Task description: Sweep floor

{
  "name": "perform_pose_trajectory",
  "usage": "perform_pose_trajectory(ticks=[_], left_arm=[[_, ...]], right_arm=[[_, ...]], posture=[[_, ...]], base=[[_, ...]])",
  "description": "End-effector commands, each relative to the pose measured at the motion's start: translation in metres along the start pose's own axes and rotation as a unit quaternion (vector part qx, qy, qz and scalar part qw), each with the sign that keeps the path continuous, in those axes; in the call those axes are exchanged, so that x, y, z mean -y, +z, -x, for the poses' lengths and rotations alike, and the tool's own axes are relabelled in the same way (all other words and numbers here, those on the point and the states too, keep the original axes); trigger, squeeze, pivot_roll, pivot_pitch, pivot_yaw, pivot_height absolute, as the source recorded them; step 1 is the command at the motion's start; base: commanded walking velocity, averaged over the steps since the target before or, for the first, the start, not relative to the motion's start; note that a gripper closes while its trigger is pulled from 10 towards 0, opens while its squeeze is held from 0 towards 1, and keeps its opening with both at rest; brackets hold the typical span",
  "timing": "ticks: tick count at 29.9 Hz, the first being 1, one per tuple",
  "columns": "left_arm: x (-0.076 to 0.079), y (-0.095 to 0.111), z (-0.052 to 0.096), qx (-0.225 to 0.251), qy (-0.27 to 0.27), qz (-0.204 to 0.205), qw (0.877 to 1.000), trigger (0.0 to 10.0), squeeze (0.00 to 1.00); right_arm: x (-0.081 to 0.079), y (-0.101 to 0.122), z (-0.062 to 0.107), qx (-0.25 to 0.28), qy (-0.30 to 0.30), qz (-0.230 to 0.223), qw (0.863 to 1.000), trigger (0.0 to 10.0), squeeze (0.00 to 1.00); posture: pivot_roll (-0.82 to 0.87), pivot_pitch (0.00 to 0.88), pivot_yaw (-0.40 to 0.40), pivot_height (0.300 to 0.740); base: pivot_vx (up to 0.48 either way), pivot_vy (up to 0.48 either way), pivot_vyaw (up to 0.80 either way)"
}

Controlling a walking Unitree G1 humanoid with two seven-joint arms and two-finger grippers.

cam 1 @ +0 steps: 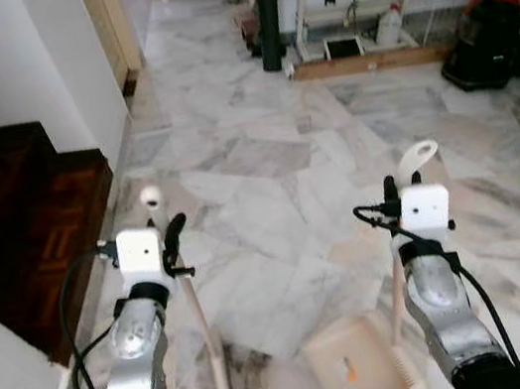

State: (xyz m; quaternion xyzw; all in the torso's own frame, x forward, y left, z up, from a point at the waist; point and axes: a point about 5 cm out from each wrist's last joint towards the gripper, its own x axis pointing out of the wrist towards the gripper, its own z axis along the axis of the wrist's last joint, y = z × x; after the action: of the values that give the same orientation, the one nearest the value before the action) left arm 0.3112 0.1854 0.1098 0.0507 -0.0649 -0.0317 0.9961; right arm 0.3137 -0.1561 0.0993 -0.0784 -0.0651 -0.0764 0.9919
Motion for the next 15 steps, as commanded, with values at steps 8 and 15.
perform_pose_trajectory(ticks=[8, 15], left_arm=[[0.0062, 0.0121, -0.0060, 0.028, -0.010, -0.002, 1.000, 10.0, 0.00], [0.0054, 0.0120, -0.0057, 0.028, -0.008, -0.002, 1.000, 10.0, 0.00]], right_arm=[[0.0054, 0.0113, -0.0044, 0.028, -0.011, -0.013, 0.999, 10.0, 0.00], [0.0053, 0.0117, -0.0042, 0.029, -0.012, -0.013, 0.999, 10.0, 0.00]], posture=[[-0.03, 0.034, -0.015, 0.740], [-0.03, 0.036, -0.015, 0.740]], base=[[0.360, 0.000, 0.00], [0.361, 0.000, 0.00]])
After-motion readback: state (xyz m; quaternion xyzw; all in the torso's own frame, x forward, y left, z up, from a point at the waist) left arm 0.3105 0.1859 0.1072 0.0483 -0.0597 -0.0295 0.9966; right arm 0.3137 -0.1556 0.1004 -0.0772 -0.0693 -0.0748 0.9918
